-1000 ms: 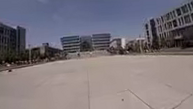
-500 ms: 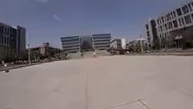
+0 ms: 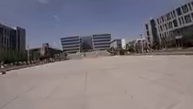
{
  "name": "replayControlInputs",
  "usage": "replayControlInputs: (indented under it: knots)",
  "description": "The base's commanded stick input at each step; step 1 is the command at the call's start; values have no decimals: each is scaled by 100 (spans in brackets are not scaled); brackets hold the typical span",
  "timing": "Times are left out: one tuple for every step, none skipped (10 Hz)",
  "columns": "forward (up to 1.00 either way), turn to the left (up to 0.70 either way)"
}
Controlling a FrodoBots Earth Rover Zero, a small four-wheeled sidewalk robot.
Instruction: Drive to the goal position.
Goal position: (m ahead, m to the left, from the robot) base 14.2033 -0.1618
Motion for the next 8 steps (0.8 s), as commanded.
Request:
replayControlInputs:
  knots:
    - [70, 2]
    - [70, 2]
    - [70, 2]
    - [70, 2]
    - [70, 2]
    - [70, 2]
    - [70, 2]
    - [70, 2]
